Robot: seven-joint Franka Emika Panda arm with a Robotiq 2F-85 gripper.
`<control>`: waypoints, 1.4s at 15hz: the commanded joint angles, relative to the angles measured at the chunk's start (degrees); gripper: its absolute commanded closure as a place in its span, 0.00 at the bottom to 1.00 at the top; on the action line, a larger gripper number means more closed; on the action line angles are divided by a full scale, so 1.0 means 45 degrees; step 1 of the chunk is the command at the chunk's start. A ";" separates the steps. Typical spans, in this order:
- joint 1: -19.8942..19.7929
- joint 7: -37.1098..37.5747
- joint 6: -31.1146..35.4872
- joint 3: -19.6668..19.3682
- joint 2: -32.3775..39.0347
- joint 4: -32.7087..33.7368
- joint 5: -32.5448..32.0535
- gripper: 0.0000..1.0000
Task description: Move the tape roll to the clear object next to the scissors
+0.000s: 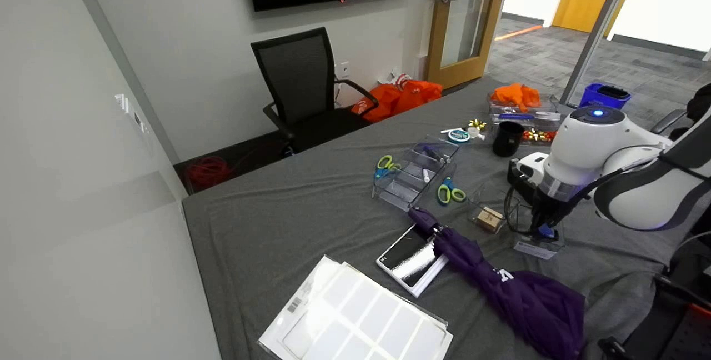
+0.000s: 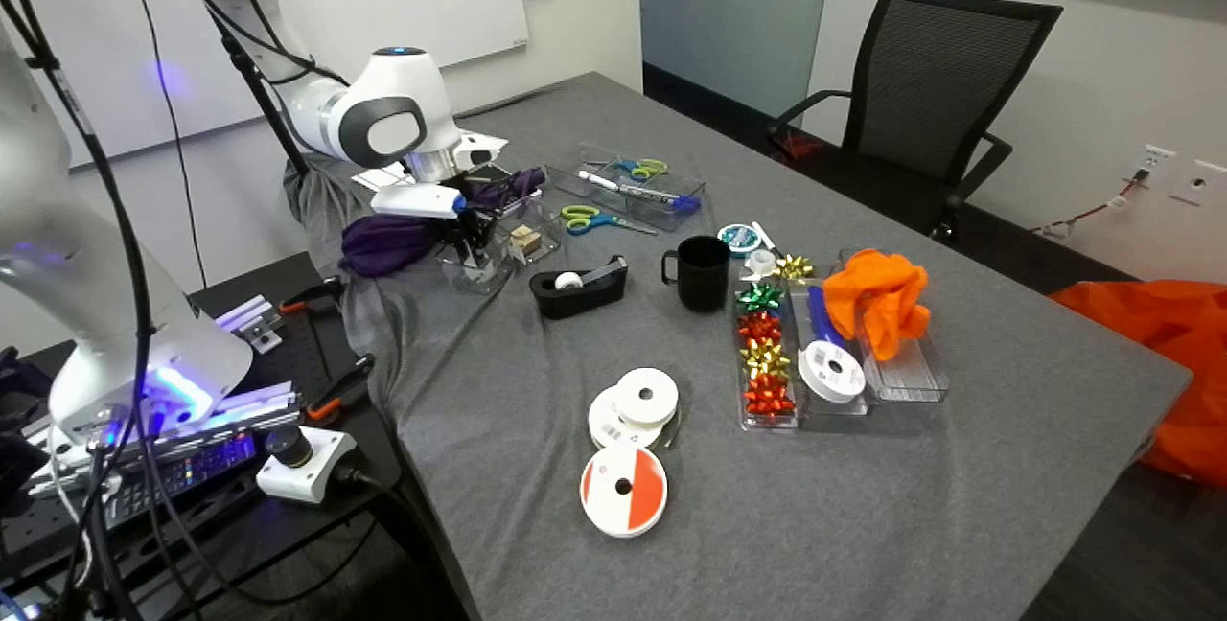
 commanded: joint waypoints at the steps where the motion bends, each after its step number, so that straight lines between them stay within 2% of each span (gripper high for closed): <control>1: -0.1371 -0.1361 -0.0496 0.1731 -0.0520 -0.0365 0.2093 0.93; 3: -0.1877 -0.1980 -0.1015 0.2498 -0.0799 -0.0362 0.3315 0.93; 5: -0.2056 -0.2349 -0.1671 0.2839 -0.1244 -0.0374 0.4190 0.93; 11: -0.1308 -0.2303 -0.3108 0.2167 -0.3041 -0.0501 0.4816 0.93; 15: -0.0627 -0.2388 -0.3948 0.1887 -0.4105 -0.0161 0.6173 0.93; 18: 0.0044 -0.1771 -0.4273 0.1585 -0.4358 0.0570 0.7081 0.93; 21: 0.0405 -0.1052 -0.4066 0.1274 -0.4250 0.1209 0.7221 0.93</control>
